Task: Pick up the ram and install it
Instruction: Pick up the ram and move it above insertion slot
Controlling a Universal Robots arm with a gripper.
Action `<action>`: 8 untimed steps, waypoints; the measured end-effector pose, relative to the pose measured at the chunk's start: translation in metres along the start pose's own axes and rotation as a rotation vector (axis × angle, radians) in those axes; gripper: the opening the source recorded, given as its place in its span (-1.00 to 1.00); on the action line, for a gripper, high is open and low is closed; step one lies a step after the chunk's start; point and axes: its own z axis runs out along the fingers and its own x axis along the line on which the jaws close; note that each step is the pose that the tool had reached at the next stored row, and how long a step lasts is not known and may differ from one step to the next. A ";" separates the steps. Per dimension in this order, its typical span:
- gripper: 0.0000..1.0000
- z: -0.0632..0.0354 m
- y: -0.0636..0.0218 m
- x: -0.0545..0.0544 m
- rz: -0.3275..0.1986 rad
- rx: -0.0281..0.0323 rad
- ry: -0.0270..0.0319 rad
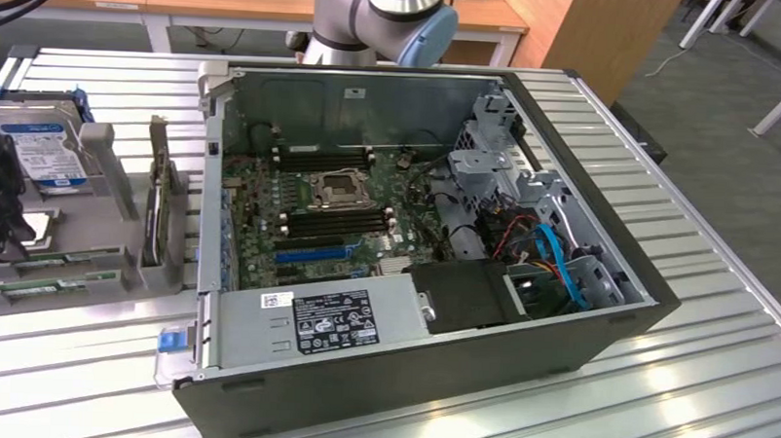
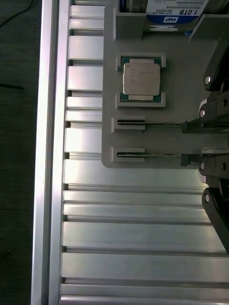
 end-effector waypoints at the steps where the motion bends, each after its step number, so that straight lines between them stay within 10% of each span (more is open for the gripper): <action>1: -0.38 0.0000 0.0000 0.001 0.000 0.0000 0.0000; 8: -0.38 0.0000 0.0000 0.004 0.000 0.0000 0.0000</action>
